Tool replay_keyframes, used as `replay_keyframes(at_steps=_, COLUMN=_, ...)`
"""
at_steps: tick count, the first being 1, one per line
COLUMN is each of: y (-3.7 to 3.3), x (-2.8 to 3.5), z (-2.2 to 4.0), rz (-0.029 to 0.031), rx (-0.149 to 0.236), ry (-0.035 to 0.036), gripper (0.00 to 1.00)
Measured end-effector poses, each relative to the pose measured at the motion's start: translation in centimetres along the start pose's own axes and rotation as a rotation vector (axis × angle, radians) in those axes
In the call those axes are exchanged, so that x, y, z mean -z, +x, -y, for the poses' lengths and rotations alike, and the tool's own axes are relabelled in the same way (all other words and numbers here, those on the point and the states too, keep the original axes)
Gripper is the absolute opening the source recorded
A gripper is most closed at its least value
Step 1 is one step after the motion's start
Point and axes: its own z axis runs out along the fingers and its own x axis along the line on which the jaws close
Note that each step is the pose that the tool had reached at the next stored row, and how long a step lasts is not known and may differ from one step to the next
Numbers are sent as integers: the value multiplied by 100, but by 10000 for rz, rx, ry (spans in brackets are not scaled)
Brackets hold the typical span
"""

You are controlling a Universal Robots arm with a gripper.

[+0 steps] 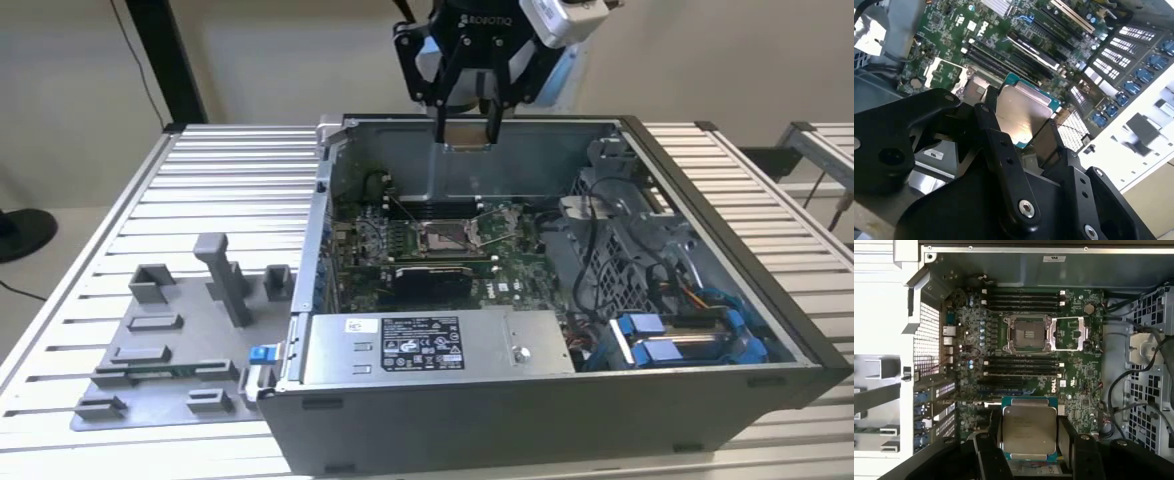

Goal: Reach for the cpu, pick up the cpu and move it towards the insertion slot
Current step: 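Pick up the cpu and move it towards the insertion slot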

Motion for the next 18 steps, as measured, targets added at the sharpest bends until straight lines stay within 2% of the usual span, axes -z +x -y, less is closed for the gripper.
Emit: replay_keyframes(at_steps=18, y=-110, x=-82, z=-538, rz=0, rx=-1, ry=2, gripper=0)
